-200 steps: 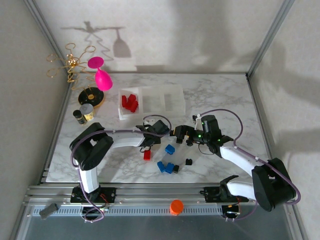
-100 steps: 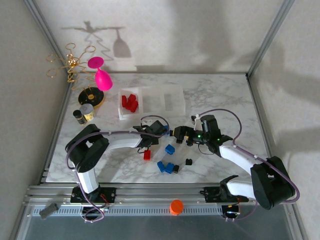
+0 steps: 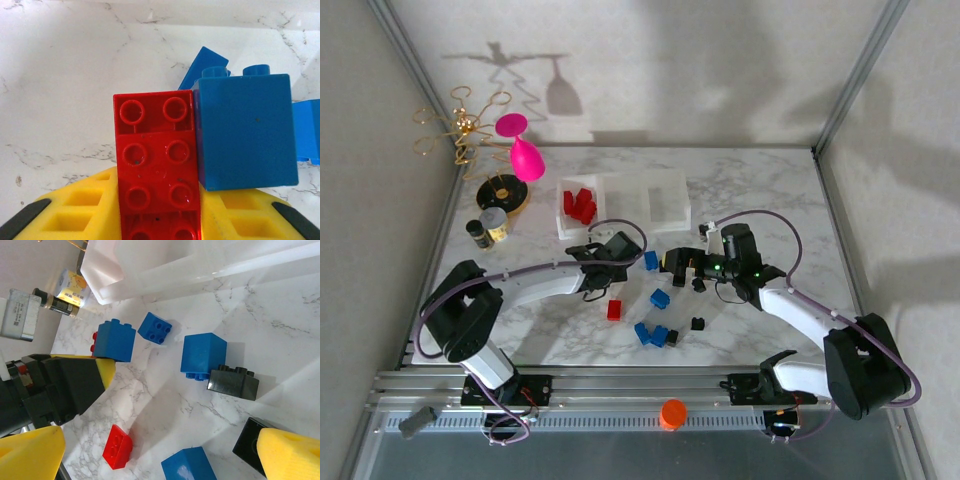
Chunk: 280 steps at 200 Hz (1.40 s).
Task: Sort the legos into containers by color
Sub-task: Pick up the legos from the center of the table, then place the legos at the center of the table, then pick up the lego from the center of the table.
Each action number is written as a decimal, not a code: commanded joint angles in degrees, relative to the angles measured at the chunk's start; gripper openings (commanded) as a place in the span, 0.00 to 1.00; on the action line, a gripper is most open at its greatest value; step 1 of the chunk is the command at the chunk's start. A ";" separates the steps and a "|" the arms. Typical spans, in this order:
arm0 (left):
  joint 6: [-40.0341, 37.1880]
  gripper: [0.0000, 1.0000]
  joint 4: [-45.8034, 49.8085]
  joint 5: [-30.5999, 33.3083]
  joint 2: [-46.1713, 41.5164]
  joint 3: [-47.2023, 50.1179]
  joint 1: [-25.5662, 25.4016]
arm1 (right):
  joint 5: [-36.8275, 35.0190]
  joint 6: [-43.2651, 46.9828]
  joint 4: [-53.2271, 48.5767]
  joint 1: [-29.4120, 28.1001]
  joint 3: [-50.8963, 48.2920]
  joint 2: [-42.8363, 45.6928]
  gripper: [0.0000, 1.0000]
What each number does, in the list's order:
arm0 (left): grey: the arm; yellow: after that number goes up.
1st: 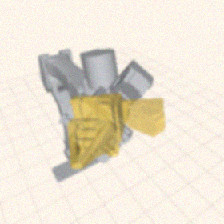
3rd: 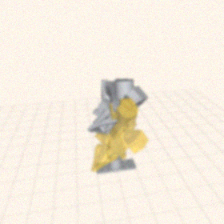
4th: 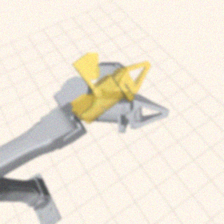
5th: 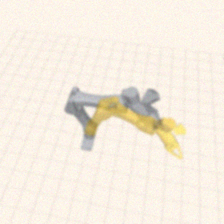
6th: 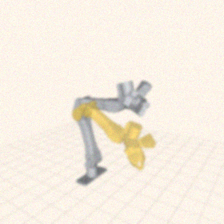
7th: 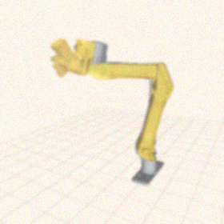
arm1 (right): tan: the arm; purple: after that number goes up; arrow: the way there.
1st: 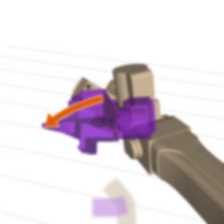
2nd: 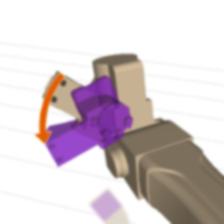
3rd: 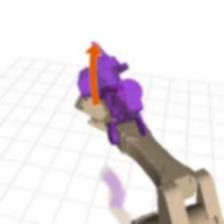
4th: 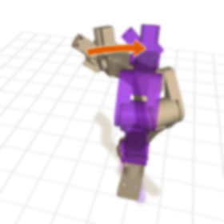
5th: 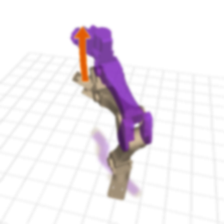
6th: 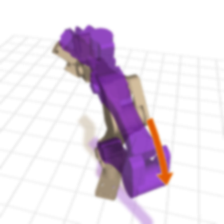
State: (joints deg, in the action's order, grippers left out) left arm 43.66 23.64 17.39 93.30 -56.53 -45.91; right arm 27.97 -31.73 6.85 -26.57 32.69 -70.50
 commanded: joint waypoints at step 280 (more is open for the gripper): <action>-4.98 0.38 -1.37 -6.03 4.56 4.92 1.44 | -0.68 -0.53 1.10 -0.57 0.58 -0.25 0.99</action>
State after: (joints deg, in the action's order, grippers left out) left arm 39.68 20.84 12.49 98.96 -52.99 -45.56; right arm 28.12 -32.16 7.07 -26.68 32.69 -70.50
